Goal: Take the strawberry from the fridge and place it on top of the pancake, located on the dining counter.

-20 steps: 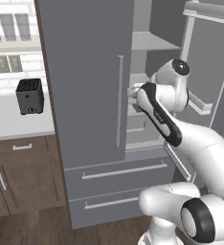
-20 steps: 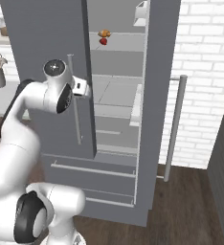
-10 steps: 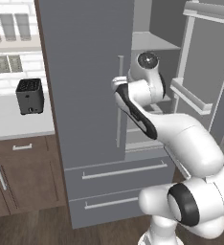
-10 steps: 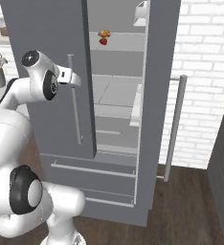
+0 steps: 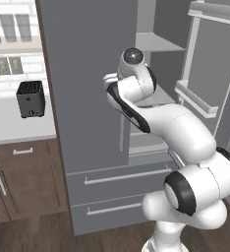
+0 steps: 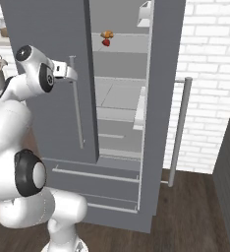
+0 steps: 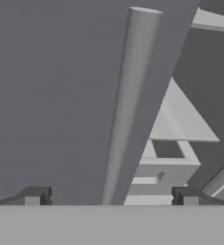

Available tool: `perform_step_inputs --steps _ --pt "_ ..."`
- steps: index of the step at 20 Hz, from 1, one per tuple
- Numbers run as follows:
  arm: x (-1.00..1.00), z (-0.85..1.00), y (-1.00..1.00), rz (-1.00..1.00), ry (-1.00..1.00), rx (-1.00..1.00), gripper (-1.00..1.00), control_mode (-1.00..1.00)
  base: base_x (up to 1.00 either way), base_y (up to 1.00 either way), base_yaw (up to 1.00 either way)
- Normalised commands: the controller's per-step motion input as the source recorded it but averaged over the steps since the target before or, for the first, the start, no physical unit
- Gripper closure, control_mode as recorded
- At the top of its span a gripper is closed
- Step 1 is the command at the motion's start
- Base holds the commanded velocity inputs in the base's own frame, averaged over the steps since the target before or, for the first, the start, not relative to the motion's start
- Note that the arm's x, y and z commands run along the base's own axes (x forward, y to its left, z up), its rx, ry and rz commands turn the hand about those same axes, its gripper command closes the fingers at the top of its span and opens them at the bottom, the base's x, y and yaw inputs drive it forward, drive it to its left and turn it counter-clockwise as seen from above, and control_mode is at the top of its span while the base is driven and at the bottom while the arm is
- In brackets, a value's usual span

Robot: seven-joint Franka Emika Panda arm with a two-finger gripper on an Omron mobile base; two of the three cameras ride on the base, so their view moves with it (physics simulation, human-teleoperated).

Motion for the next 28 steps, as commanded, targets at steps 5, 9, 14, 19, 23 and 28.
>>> perform_step_inputs --steps 5,9,14,19,23,28 --pt "0.24 -0.03 -0.31 0.02 -0.07 0.01 -1.00 -1.00 0.00 0.00 0.00" --pt "0.53 0.00 -0.13 0.05 -0.01 0.02 -1.00 -1.00 0.00 0.00 0.00" --pt "0.55 0.00 0.00 0.00 0.00 0.00 -1.00 -1.00 0.00 0.00 0.00" --pt "0.41 0.00 0.00 0.00 0.00 0.00 -1.00 -1.00 0.00 0.00 0.00" --pt "0.32 0.00 0.00 0.00 -0.01 0.00 -1.00 -1.00 0.00 0.00 0.00" --pt "0.31 -0.05 0.01 0.00 -0.03 0.00 1.00 -1.00 0.00 0.00 0.00"
